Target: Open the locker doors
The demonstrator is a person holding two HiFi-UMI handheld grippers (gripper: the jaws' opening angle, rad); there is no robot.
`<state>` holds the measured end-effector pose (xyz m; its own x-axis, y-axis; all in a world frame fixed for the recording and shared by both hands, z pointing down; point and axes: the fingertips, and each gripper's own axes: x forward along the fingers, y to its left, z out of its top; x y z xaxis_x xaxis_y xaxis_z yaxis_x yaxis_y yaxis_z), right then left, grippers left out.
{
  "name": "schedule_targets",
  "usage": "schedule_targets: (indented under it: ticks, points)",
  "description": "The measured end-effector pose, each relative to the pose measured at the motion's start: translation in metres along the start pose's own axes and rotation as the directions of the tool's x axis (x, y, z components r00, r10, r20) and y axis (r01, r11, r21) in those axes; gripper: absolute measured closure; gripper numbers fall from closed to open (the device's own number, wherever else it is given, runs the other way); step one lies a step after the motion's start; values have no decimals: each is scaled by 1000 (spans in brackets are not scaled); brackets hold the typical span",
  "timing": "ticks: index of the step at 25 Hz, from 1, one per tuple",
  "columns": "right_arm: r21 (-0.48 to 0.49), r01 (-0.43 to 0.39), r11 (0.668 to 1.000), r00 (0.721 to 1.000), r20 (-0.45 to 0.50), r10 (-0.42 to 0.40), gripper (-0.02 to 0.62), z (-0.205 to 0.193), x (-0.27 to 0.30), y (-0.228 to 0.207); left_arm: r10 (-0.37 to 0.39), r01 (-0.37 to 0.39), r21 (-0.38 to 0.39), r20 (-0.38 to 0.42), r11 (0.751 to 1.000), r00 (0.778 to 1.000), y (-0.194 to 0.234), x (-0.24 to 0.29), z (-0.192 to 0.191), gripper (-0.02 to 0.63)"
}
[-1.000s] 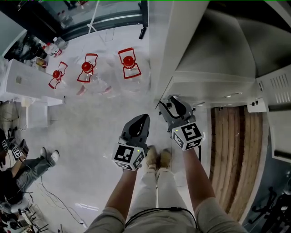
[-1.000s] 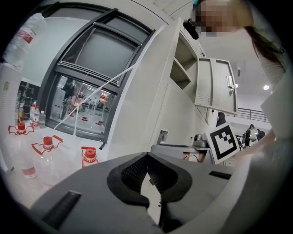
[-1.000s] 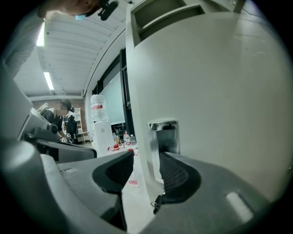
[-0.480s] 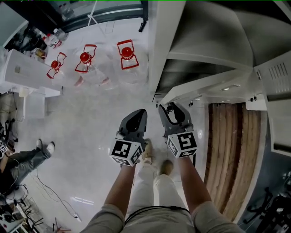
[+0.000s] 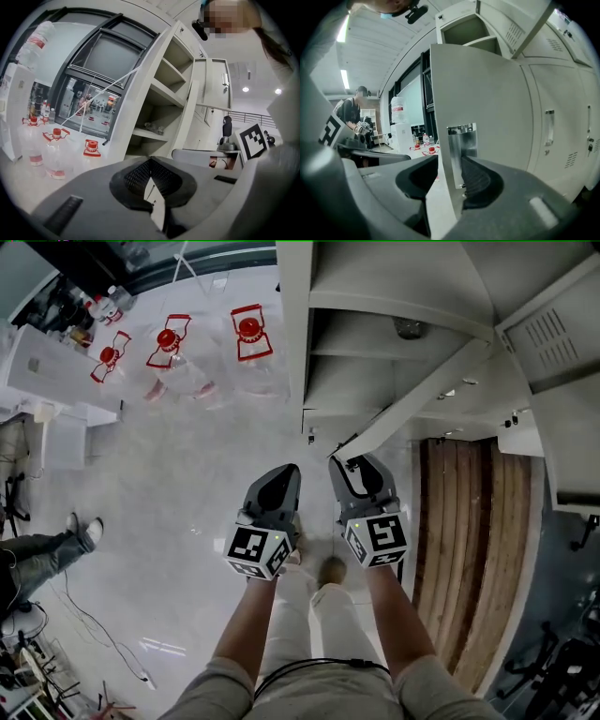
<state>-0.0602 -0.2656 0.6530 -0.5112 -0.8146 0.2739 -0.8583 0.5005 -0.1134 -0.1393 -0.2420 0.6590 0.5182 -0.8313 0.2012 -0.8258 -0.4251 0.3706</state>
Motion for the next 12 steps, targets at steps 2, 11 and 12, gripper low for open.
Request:
schedule_targets:
  ticks: [2,11,12]
  points:
    - [-6,8,1000,1000,-2,-8,437,-4,-15,-4,1,-1,4,1,1000,1000,-8,-6,-4,607]
    - [-13,75,997,997,9,-74,439,-18,-77,-33,-19,19,22,-1,1000,1000,-53,-26,-25,607]
    - [-6,84,996,996,12,-84,440,-20,-83,-37,-23,23,23,-4,999,1000,-58,-27,-28,607]
